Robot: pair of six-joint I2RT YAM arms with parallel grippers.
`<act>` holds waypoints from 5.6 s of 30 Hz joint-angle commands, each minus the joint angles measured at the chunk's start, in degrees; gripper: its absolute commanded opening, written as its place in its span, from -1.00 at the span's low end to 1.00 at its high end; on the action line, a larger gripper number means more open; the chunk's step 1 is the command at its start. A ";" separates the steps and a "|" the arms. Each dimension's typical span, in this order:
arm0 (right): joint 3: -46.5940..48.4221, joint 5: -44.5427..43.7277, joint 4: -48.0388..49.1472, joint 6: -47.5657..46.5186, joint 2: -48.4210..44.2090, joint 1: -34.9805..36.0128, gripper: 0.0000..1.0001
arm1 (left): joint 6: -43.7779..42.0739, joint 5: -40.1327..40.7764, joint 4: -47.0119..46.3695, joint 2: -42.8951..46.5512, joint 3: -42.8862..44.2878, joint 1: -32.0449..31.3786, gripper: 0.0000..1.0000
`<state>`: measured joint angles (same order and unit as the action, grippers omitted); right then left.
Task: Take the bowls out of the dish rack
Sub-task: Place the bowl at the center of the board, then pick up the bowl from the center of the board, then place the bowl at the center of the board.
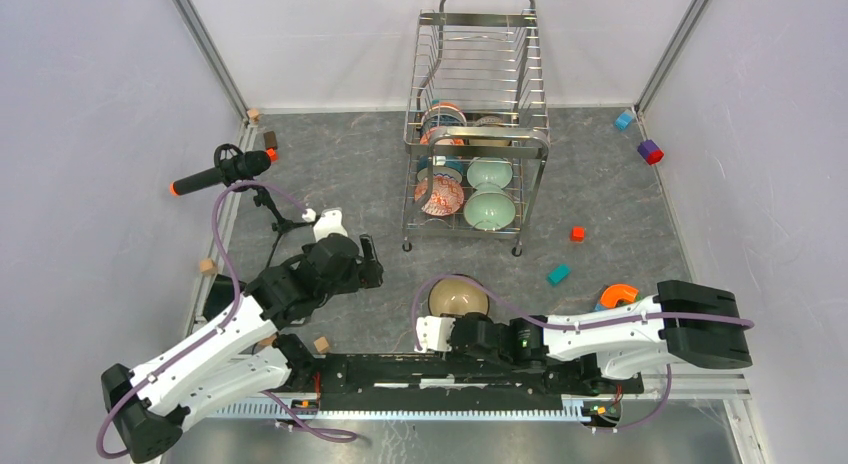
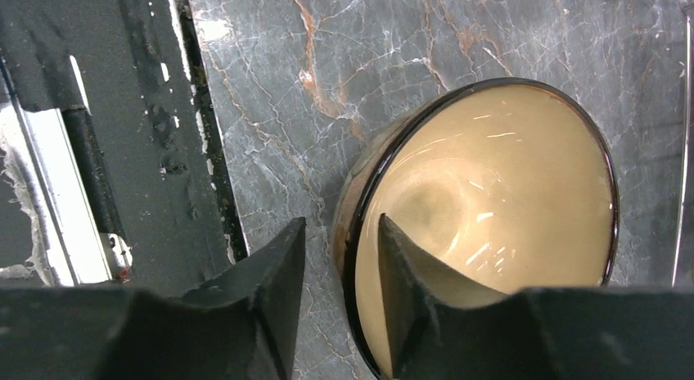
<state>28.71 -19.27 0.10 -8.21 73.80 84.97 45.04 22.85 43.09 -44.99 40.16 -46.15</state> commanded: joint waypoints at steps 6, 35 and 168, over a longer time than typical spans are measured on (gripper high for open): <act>2.67 6.23 0.07 2.91 -4.04 0.38 0.29 | -3.80 3.68 -1.25 1.48 2.44 -0.30 0.99; -13.55 3.31 2.63 40.74 -28.17 -26.87 0.26 | 4.68 -10.67 -19.28 -6.13 -5.57 -11.34 0.99; -34.36 15.30 27.82 31.92 -40.34 -22.74 0.72 | -12.87 18.62 0.71 -41.53 34.01 15.21 -0.96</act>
<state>0.99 -5.21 19.75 23.73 34.92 62.13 34.63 40.88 52.34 -83.44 67.48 -34.04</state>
